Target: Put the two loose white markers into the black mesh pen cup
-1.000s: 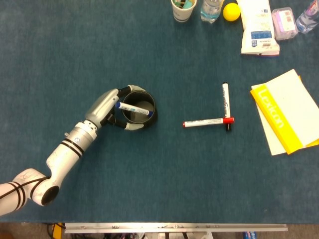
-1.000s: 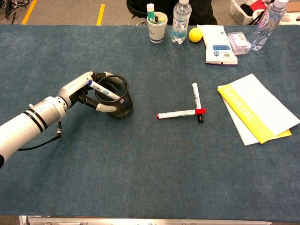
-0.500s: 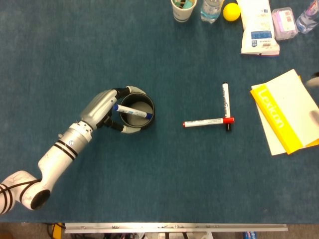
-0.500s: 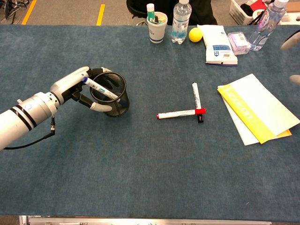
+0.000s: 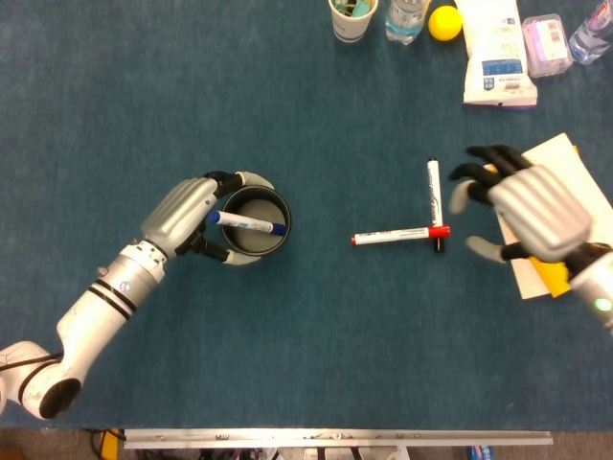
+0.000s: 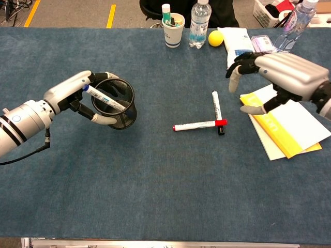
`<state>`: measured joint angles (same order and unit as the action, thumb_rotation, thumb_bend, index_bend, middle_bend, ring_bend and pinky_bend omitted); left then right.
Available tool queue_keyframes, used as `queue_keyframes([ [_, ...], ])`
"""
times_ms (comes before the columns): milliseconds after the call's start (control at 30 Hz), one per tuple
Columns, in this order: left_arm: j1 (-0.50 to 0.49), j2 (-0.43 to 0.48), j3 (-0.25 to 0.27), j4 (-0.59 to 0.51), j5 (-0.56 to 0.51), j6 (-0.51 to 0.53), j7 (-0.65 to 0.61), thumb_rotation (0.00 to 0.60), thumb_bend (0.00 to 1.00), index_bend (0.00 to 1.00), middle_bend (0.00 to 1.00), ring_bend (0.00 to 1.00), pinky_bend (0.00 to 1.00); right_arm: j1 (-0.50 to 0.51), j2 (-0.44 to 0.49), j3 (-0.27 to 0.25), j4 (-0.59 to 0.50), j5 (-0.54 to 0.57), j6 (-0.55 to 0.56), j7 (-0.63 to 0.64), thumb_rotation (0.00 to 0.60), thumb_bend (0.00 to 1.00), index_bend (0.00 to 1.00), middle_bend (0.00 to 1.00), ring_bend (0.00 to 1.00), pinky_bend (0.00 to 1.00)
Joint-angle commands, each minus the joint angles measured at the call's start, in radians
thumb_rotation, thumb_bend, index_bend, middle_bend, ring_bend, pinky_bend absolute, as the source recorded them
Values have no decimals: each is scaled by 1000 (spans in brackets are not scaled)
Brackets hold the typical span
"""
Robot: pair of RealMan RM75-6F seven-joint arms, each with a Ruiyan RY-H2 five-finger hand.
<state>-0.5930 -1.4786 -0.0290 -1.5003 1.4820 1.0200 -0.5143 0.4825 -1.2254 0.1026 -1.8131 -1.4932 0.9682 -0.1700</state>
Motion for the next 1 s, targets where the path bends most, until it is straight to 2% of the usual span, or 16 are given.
queue_keyframes([
  [33,4,15,3,-19,-1,2,16,600,142,319,433,333,226,43,-67,13,41,27,-36,-56,600,205,470,294,112,142],
  [200,10,30,7,-43,2,8,33,600,142,317,432,332,226,84,-165,23,110,46,-45,-119,600,251,513,265,47,152],
  [400,12,42,8,-59,10,12,40,600,142,314,432,332,226,137,-252,26,163,104,-86,-237,600,247,513,209,2,108],
  [500,15,48,10,-61,13,16,37,600,142,308,432,332,226,160,-288,25,176,146,-102,-299,600,238,513,172,0,71],
  [1000,12,36,24,-22,47,14,-10,600,142,282,429,331,226,222,-421,1,259,308,-111,-478,600,235,479,134,0,1],
])
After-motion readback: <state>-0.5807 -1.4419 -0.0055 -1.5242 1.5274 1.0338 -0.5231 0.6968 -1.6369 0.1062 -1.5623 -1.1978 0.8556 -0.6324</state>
